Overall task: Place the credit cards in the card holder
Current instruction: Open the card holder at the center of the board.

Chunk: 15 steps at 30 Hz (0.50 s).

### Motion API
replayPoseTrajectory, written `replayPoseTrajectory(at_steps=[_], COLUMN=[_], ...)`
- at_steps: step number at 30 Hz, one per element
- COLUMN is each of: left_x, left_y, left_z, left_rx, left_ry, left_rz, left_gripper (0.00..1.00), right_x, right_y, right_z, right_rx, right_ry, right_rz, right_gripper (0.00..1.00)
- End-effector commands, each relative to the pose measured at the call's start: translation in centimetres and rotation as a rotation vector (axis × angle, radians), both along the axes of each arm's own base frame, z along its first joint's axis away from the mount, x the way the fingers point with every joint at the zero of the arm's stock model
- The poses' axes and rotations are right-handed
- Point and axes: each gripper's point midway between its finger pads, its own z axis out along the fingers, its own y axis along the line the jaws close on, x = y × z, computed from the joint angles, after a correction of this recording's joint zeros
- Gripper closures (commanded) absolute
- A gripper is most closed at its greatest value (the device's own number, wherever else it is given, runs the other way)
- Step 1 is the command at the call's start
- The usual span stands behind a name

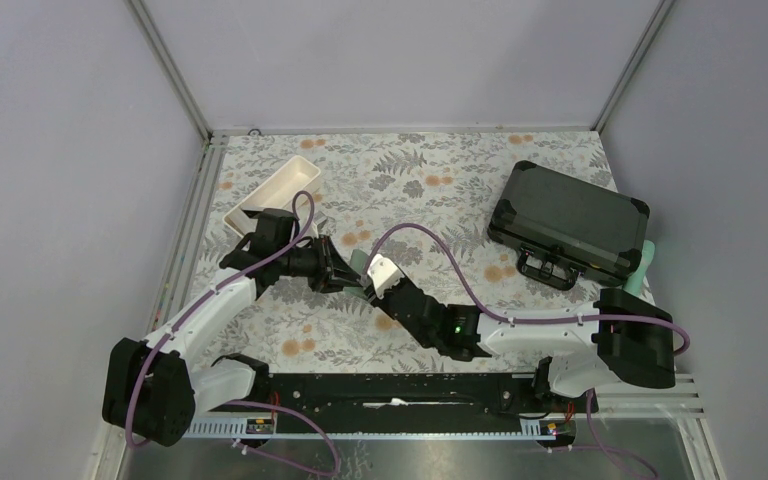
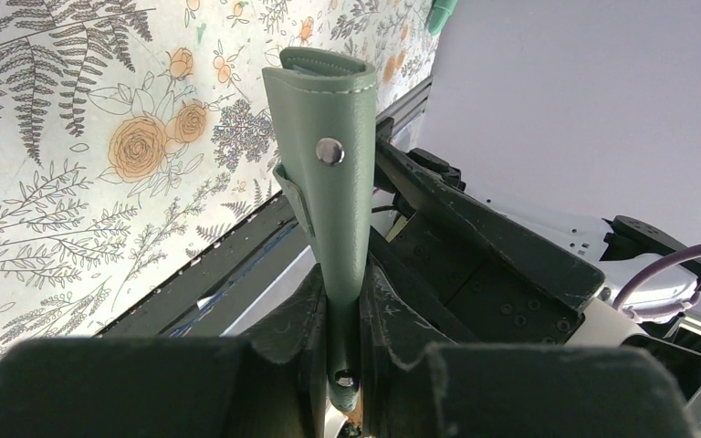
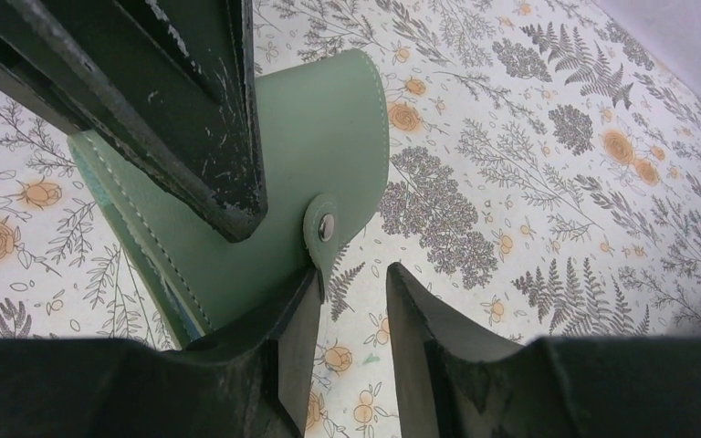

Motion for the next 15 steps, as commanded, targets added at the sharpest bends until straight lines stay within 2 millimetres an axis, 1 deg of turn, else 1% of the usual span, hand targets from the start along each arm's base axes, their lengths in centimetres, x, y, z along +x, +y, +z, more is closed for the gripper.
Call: replayPoseTrajectory(at_steps=[1, 7, 12, 15], left_x=[-0.5, -0.7, -1.0, -1.1], left_y=[-0.5, -0.5, -0.5, -0.5], left_z=[2.1, 2.2, 2.2, 2.3], left_rx=[-0.068, -0.072, -0.076, -0.078], left_ry=[-0.056, -0.061, -0.062, -0.066], left_rz=[-0.067, -0.078, -0.095, -0.101], left_gripper=[1.00, 1.00, 1.00, 1.00], right_x=[0.4, 0.6, 0.6, 0.6], right_y=[1.0, 1.6, 2.3, 2.7], right_z=[3.4, 2.5, 2.7, 2.7], right_rx=[0.144, 0.114, 0.118, 0.120], right_ry=[-0.046, -0.043, -0.051, -0.056], right_rz=[-0.025, -0.028, -0.005, 0.007], right_gripper=[0.62, 0.72, 0.77, 0.86])
